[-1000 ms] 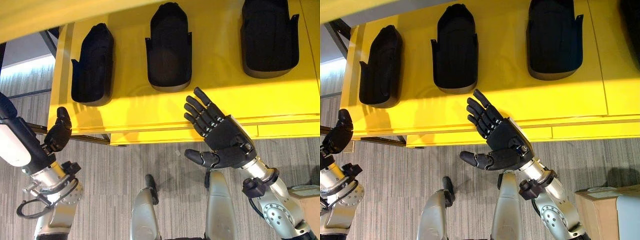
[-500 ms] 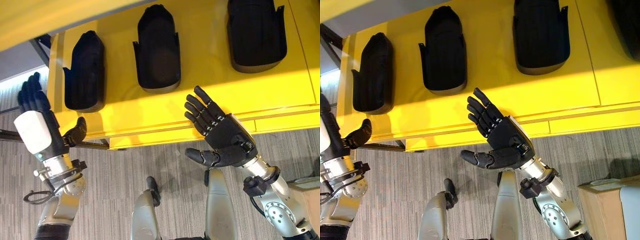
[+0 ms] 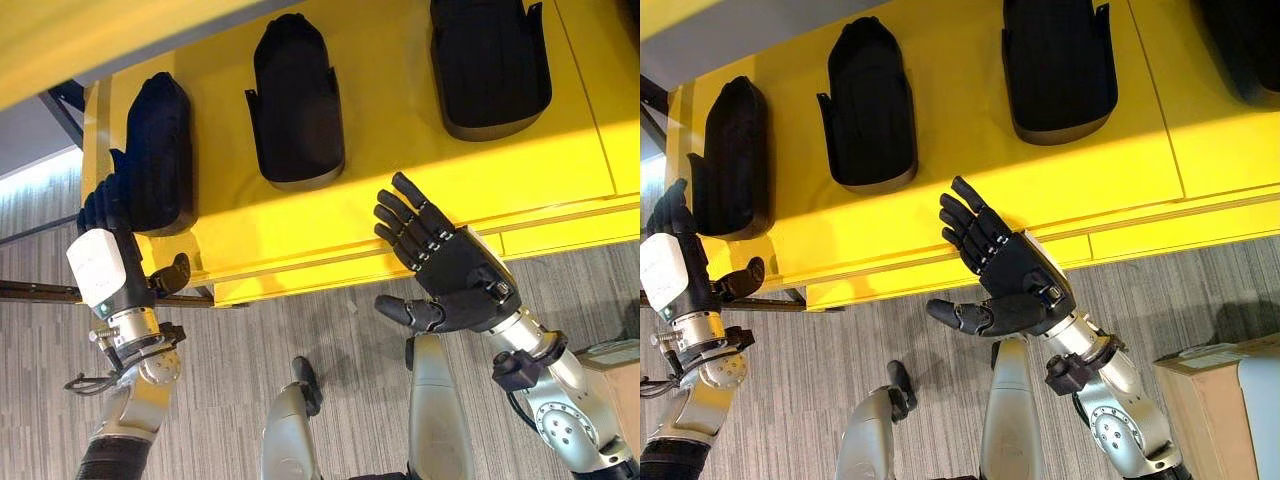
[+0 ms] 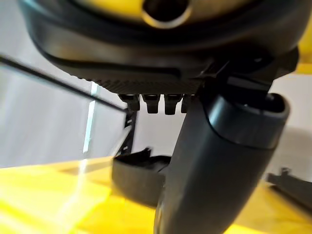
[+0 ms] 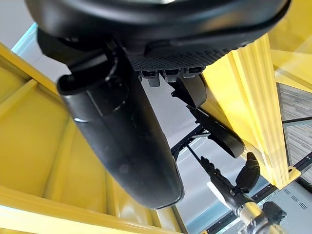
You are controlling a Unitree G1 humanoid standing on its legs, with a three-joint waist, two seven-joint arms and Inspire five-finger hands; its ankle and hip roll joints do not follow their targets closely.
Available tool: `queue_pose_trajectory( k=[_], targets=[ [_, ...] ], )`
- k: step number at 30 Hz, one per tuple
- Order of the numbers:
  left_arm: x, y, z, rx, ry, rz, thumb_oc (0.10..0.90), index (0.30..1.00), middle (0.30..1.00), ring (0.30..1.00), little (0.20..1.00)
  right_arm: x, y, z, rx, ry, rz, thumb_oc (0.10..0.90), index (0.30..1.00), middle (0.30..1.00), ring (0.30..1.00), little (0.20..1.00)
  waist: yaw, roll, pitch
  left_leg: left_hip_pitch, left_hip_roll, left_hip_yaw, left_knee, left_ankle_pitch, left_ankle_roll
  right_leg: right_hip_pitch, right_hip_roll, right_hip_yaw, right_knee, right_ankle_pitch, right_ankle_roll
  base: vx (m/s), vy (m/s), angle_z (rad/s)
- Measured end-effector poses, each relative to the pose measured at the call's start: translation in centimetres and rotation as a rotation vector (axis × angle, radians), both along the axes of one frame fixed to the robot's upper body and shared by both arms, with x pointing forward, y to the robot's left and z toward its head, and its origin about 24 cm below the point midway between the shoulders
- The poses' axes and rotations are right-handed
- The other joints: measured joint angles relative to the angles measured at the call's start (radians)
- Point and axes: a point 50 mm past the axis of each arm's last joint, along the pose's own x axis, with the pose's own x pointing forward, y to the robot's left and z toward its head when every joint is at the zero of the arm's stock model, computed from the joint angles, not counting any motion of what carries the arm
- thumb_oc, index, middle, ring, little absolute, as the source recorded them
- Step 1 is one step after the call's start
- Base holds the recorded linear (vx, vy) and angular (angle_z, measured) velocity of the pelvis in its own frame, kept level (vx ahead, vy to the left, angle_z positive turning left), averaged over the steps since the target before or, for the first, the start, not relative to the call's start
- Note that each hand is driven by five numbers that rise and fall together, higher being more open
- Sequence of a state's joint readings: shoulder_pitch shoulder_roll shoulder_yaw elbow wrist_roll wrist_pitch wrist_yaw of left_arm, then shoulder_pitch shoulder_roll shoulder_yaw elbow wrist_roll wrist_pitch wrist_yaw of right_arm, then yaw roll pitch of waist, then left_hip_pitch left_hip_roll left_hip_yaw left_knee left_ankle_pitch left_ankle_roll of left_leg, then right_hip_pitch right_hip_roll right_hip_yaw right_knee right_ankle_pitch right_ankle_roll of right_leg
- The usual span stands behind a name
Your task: Move parts from the plastic box to the shelf.
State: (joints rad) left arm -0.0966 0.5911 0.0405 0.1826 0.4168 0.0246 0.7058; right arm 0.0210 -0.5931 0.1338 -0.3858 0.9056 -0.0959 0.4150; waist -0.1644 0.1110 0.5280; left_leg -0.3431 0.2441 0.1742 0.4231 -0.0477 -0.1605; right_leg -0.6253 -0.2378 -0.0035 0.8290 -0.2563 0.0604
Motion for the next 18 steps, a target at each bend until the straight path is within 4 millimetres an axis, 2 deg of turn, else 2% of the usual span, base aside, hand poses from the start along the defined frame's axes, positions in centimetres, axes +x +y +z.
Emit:
queue_pose_trajectory(
  k=[6,8,11,18],
  targets=[
    [0.3,0.8,-0.7,-0.027,0.029,0.096,0.9,1.0,1.0,1.0,1.0,0.1,0.0,-0.1,-0.009,0.014,0.002,0.9,1.0,1.0,1.0,1.0,-0.009,0.0,0.0,-0.001,0.004,-0.001,0.007,-0.014,0.01,-0.006,0.003,0.002,0.01,-0.02,-0.001,0.03,-0.005,-0.02],
    [-0.5,1.7,-1.2,-0.047,0.02,0.178,0.9,1.0,1.0,1.0,1.0,0.1,-0.1,-0.1,-0.011,0.018,0.0,0.9,1.0,1.0,1.0,1.0,-0.013,0.0,0.0,-0.007,0.007,0.003,0.009,0.0,-0.001,-0.016,0.007,0.004,0.014,-0.004,-0.007,0.05,0.003,-0.07],
    [-1.5,2.2,-1.9,-0.047,0.026,0.236,0.9,1.0,1.0,1.0,1.0,0.1,0.1,-0.1,-0.013,0.026,0.005,0.9,1.0,1.0,1.0,1.0,-0.003,0.0,0.0,-0.001,0.01,0.007,0.01,-0.011,0.011,-0.015,0.014,0.011,0.015,-0.019,-0.007,0.03,-0.002,-0.05],
    [-0.3,2.2,-0.7,-0.077,-0.024,0.264,0.9,1.0,1.0,1.0,1.0,0.1,0.3,-0.3,-0.014,0.035,0.013,0.9,1.0,1.0,1.0,1.0,0.001,0.0,0.0,-0.002,0.011,0.005,0.014,-0.006,0.001,-0.013,0.015,0.011,0.018,-0.015,-0.001,0.01,-0.007,0.01]
  ],
)
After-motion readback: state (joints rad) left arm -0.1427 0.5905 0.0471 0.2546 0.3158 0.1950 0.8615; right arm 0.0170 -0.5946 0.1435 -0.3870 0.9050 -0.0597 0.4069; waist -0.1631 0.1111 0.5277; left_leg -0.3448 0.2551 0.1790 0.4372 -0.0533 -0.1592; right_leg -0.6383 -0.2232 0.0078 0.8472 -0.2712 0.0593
